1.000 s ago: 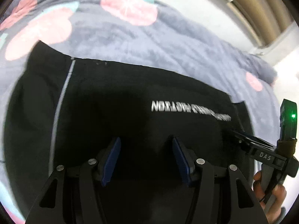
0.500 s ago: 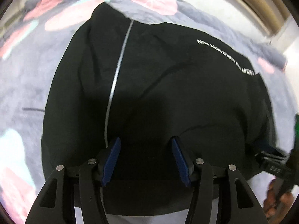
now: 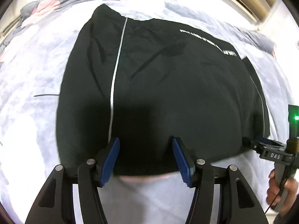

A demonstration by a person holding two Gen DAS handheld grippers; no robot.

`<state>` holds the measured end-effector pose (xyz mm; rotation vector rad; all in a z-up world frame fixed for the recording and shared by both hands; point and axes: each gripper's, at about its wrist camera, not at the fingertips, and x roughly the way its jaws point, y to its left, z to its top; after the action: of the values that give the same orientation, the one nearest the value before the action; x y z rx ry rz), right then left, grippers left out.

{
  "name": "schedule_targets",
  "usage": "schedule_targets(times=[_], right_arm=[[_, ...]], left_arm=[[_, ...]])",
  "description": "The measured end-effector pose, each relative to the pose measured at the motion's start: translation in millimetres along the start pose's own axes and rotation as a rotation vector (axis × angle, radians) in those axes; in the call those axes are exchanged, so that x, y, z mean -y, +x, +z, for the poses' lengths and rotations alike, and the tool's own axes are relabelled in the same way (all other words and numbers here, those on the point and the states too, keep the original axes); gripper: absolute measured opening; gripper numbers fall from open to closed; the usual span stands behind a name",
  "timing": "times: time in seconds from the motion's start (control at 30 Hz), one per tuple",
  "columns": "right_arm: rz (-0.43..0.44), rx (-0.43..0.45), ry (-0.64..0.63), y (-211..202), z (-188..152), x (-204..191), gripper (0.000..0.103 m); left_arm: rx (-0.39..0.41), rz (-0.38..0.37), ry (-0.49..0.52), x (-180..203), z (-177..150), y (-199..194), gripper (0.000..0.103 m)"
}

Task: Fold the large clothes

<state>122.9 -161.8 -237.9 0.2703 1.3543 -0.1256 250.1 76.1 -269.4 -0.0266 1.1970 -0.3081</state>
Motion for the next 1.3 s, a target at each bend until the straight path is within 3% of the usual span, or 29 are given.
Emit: schedule_targets(times=[0.13,0.23,0.37,0.6,0.8,1.2,1.23,1.3], right_arm=[[-0.015,0.016,0.037,-10.3,-32.5,16.1,0.085],[-0.008,0.025,0.076,-19.1,-48.4,30.8,0.084],[-0.015,0.078,0.107,-45.1,-52.6,46.7,0.084],[-0.058,0.184,0.112,-74.8,3.5,79.6,0.086],[-0.139,0.186,0.095,-54.9,45.5,99.1,0.086],[-0.083,0.155,0.095,-23.7,78.4,115.7,0.090],[-0.078,0.153,0.091,-20.4,81.7,116.3,0.091],[-0.057,0.147,0.084,-15.7,87.6,116.8,0.092]], left_arm=[[-0.019,0.071,0.047,-7.4,-24.4,-9.8,0.060],[-0.031,0.055,-0.011,-23.6,-40.4,-18.9,0.060],[0.005,0.024,-0.091,-49.6,-38.3,-39.4,0.060],[0.114,-0.052,-0.226,-96.3,3.2,-74.6,0.061],[0.099,-0.027,-0.219,-103.7,52.1,-41.7,0.061],[-0.047,-0.069,-0.162,-104.6,85.8,41.1,0.061],[-0.050,-0.077,-0.167,-106.2,86.1,45.4,0.062],[-0.047,-0.088,-0.205,-114.9,86.9,52.8,0.079]])
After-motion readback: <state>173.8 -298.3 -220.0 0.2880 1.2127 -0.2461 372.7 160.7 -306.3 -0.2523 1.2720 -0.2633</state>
